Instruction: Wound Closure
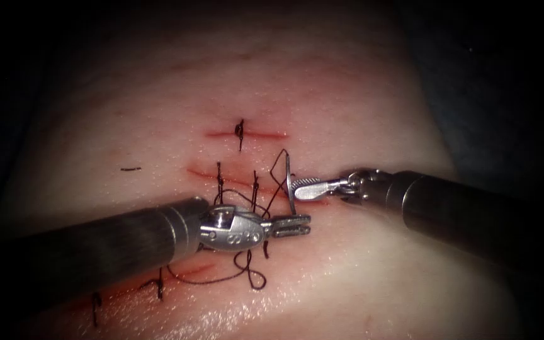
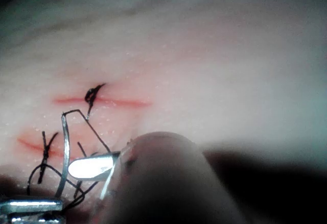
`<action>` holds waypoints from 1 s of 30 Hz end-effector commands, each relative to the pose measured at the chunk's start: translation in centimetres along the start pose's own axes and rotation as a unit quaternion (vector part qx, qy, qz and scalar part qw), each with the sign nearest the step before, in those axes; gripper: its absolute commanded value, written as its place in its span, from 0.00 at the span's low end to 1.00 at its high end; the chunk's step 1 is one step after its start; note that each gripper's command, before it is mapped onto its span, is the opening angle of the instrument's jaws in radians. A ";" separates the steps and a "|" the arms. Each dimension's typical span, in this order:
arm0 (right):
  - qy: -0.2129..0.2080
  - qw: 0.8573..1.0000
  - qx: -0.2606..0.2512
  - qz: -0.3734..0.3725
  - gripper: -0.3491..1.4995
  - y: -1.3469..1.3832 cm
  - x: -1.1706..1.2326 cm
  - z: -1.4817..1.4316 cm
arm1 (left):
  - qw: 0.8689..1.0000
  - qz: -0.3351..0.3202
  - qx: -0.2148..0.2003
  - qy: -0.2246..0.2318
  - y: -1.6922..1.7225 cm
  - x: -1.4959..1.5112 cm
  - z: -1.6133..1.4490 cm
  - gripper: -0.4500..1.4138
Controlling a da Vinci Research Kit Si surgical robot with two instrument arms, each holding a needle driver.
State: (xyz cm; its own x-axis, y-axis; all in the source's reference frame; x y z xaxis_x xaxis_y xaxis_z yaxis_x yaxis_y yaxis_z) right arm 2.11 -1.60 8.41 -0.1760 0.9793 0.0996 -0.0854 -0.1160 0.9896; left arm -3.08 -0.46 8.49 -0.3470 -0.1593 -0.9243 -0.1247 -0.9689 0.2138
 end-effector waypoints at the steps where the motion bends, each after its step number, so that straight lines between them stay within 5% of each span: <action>1: -0.001 1.000 0.002 -0.001 0.99 0.01 0.05 0.09 | 1.000 0.000 0.000 0.000 -0.01 -0.04 0.07 0.00; 13: -0.013 1.000 0.012 0.001 0.98 -0.05 0.05 -0.05 | 1.000 0.002 -0.014 -0.006 -0.01 -0.06 0.07 0.00; 30: -0.033 0.999 0.033 0.002 0.95 -0.12 0.02 0.18 | 1.000 0.015 -0.020 -0.015 0.06 -0.07 0.11 0.00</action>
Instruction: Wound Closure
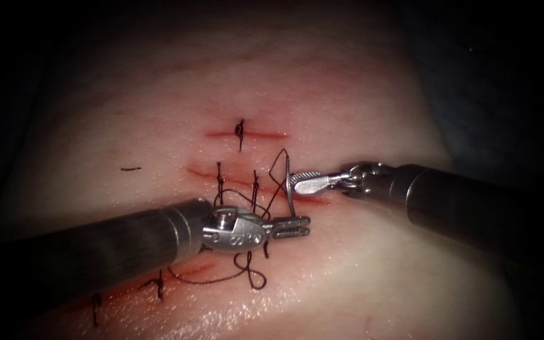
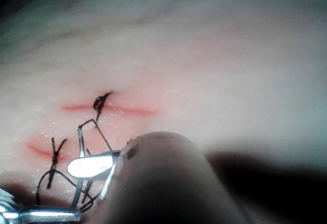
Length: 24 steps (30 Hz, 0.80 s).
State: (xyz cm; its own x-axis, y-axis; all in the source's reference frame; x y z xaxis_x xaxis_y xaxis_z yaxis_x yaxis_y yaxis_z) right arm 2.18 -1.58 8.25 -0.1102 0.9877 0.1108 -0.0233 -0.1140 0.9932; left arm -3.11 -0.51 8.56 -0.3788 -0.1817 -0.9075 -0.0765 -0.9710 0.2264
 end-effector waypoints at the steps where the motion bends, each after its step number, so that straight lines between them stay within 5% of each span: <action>1: 0.000 1.000 0.001 -0.002 0.95 0.05 0.03 0.14 | 1.000 0.003 0.001 0.000 -0.01 -0.02 0.07 0.00; 24: -0.007 1.000 0.000 -0.003 0.93 0.06 0.00 0.19 | 1.000 0.008 -0.001 -0.001 0.00 0.05 0.10 0.00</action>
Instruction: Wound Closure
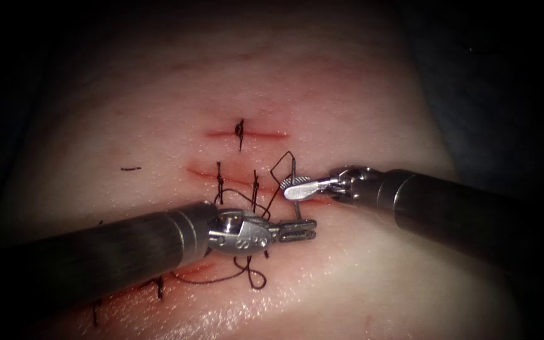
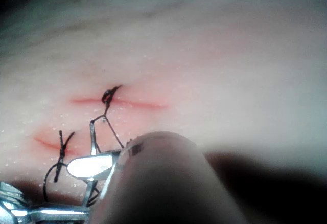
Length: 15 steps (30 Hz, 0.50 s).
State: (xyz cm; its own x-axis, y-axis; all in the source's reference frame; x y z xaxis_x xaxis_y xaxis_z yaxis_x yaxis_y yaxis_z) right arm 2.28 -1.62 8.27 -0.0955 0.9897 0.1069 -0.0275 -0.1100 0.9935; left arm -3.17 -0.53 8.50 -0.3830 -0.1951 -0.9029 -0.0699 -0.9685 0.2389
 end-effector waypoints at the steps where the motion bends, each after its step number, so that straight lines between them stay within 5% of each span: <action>1: 0.000 1.000 0.002 -0.001 0.93 0.03 0.05 0.09 | 1.000 0.001 -0.001 0.000 -0.01 -0.04 0.06 0.00; 5: 0.000 1.000 0.002 -0.001 0.90 0.04 0.05 0.09 | 1.000 0.001 0.000 0.000 0.00 -0.03 0.06 0.00; 7: 0.000 1.000 0.002 -0.001 0.80 0.04 0.06 0.09 | 1.000 0.001 0.000 0.000 0.00 -0.03 0.07 0.00; 8: -0.002 1.000 0.001 -0.001 0.36 0.05 0.06 0.08 | 1.000 0.001 0.000 0.000 0.00 -0.03 0.07 0.00; 9: -0.010 1.000 -0.008 -0.007 0.09 0.06 0.06 0.06 | 1.000 0.001 0.000 0.000 0.00 -0.03 0.07 0.00; 10: -0.016 1.000 -0.016 -0.012 0.00 0.07 0.06 0.06 | 1.000 0.001 0.000 0.000 0.00 -0.03 0.07 0.00; 15: -0.018 0.999 -0.016 -0.043 0.00 0.13 0.09 0.06 | 1.000 0.001 -0.001 0.001 0.00 -0.03 0.07 0.00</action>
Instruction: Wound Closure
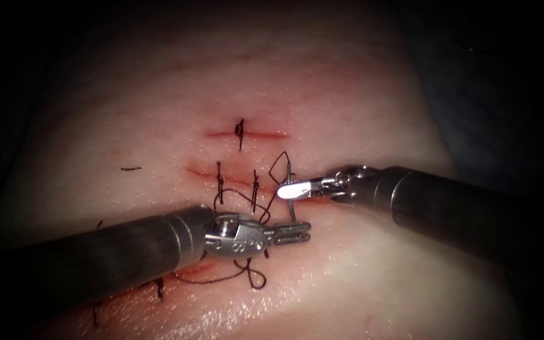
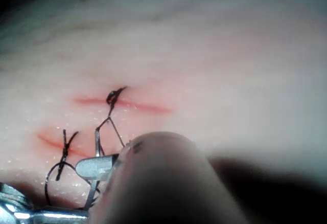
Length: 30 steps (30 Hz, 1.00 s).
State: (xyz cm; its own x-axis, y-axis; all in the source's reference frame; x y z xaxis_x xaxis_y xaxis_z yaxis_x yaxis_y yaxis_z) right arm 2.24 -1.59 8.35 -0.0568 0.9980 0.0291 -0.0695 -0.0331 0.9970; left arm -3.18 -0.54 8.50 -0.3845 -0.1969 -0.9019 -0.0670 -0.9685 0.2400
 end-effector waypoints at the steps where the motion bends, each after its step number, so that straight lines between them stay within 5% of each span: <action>1: 0.001 1.000 0.001 -0.003 0.00 0.08 0.04 0.09 | 1.000 0.000 -0.001 0.001 -0.01 -0.03 0.07 0.00; 6: 0.003 1.000 0.000 -0.002 0.00 0.08 0.07 0.06 | 1.000 0.001 -0.006 0.002 -0.01 -0.01 0.08 0.00; 7: 0.004 1.000 0.002 -0.002 0.00 0.07 0.07 0.05 | 1.000 -0.014 -0.006 0.003 -0.01 -0.01 0.08 0.36; 8: 0.004 1.000 0.002 -0.002 0.00 0.07 0.07 0.05 | 1.000 -0.014 -0.006 0.003 -0.01 -0.01 0.08 0.36; 9: 0.007 1.000 0.006 -0.001 0.00 0.07 0.09 0.03 | 0.997 -0.074 -0.003 -0.001 -0.02 -0.01 0.07 0.71; 10: 0.010 1.000 0.005 -0.001 0.00 0.07 0.11 0.02 | 0.994 -0.107 0.002 -0.007 -0.02 -0.01 0.06 0.82; 14: 0.031 0.999 0.000 -0.023 0.00 0.11 0.17 -0.06 | 0.988 -0.152 0.019 -0.017 -0.05 -0.03 0.01 0.93; 16: 0.047 0.998 -0.006 -0.041 0.00 0.16 0.19 -0.11 | 0.985 -0.168 0.022 -0.022 -0.05 -0.03 -0.01 0.93; 19: 0.063 0.996 -0.013 -0.061 0.00 0.24 0.20 -0.15 | 0.983 -0.181 0.028 -0.033 -0.05 -0.06 -0.05 0.71; 24: 0.081 0.989 -0.026 -0.121 0.00 0.33 0.21 -0.17 | 0.980 -0.196 -0.012 -0.046 -0.12 -0.21 -0.05 0.04; 30: 0.089 0.981 -0.030 -0.169 0.00 0.31 0.24 -0.17 | 0.970 -0.224 -0.062 -0.075 -0.19 -0.43 0.00 0.00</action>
State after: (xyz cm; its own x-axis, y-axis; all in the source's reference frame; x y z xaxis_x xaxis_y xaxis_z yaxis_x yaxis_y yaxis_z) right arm 1.95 -1.40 8.61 -0.1972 0.9221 -0.3331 -0.1765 0.3008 0.9372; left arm -2.93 -0.26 8.85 -0.4892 0.2713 -0.8289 -0.1401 -0.9625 -0.2324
